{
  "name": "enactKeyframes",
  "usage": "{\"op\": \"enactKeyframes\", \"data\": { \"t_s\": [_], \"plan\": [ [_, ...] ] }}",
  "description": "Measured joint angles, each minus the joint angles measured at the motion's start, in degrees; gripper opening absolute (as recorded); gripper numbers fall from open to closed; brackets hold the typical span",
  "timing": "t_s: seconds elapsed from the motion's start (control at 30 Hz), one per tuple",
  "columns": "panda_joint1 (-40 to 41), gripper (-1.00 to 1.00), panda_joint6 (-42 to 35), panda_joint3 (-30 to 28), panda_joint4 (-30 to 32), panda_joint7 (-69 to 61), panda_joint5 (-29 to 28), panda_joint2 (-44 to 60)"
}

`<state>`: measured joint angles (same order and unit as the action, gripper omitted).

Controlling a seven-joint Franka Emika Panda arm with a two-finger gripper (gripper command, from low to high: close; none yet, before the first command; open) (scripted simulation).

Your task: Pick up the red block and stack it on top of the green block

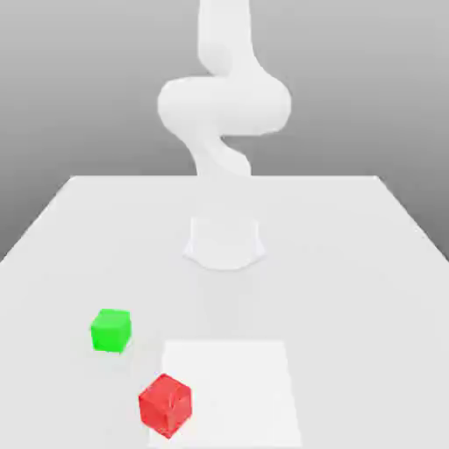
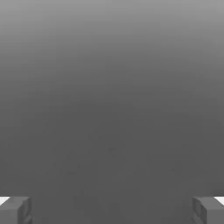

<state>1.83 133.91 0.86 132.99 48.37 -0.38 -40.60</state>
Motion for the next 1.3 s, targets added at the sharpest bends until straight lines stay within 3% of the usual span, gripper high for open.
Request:
{"op": "enactKeyframes", "data": {
  "t_s": [0.5, 0.93, 0.97, 1.17, 1.3],
  "plan": [
    [7.4, 0.0, 12.9, 1.5, 7.3, 15.9, -3.2, 31.6],
    [9.2, 0.0, 27.5, 0.2, 10.6, 22.3, -0.6, 58.4],
    [9.1, -1.0, 29.2, 0.1, 10.3, 22.4, -0.7, 60.4],
    [9.1, -1.0, 30.1, 0.0, 10.2, 22.5, -0.8, 61.4],
    [9.4, -1.0, 25.5, 0.4, 11.0, 22.3, -0.5, 55.9]
  ]
}}
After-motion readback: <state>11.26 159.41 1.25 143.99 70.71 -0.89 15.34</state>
